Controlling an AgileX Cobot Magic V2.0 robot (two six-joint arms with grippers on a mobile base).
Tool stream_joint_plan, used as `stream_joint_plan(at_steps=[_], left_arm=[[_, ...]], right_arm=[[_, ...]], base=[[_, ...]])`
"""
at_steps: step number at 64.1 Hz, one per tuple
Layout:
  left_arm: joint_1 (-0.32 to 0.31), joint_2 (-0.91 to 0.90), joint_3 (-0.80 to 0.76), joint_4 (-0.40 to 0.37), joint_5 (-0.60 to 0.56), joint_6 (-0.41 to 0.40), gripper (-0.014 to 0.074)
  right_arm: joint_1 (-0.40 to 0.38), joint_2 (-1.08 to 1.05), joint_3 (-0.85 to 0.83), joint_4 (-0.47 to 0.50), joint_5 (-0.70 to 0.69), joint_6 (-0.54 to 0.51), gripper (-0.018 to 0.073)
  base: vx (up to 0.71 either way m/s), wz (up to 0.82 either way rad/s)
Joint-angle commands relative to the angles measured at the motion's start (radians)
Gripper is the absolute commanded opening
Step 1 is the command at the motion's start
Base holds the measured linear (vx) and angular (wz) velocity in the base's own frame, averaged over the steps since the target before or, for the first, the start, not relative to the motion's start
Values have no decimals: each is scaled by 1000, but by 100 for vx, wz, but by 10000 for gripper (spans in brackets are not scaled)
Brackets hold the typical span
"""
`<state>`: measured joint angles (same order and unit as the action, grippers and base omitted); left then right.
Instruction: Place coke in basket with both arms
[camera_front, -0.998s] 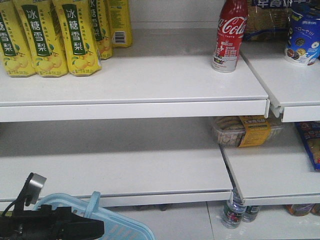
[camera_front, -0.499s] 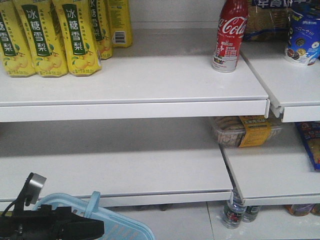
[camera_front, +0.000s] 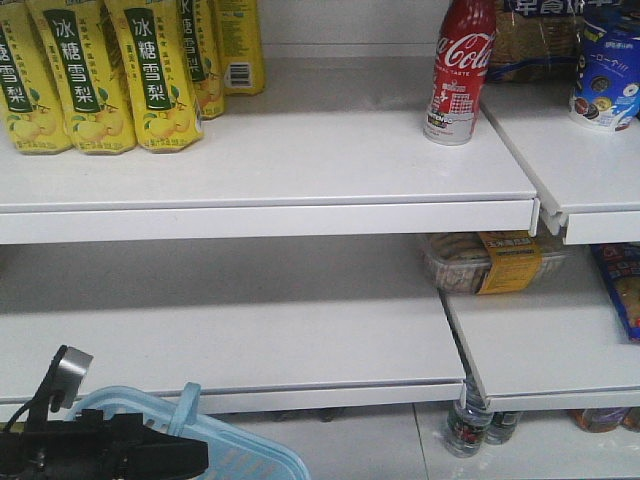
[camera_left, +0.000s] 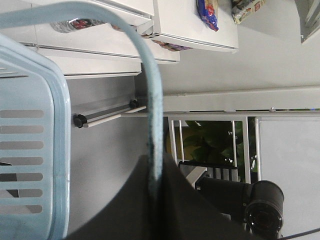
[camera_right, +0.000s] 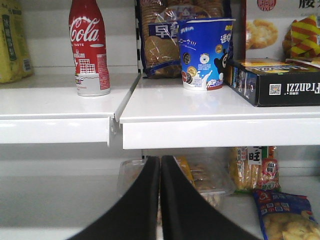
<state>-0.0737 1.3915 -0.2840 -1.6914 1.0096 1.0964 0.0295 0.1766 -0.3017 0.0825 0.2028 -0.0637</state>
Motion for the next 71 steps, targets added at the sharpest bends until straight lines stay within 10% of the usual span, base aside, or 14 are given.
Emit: stream_joint_plan(at_steps=[1,46,71], left_arm=[[-3,-24,-15,-86,75,5,-6],[-3,-24,-15,-86,75,5,-6],[-3,-24,-15,-86,75,5,-6]], right_arm=[[1,88,-97,-4,-20,-7,-10],[1,196,-176,48,-78,1,2],[1,196,-176,48,-78,1,173]], base=[[0,0],[0,0],[0,0]])
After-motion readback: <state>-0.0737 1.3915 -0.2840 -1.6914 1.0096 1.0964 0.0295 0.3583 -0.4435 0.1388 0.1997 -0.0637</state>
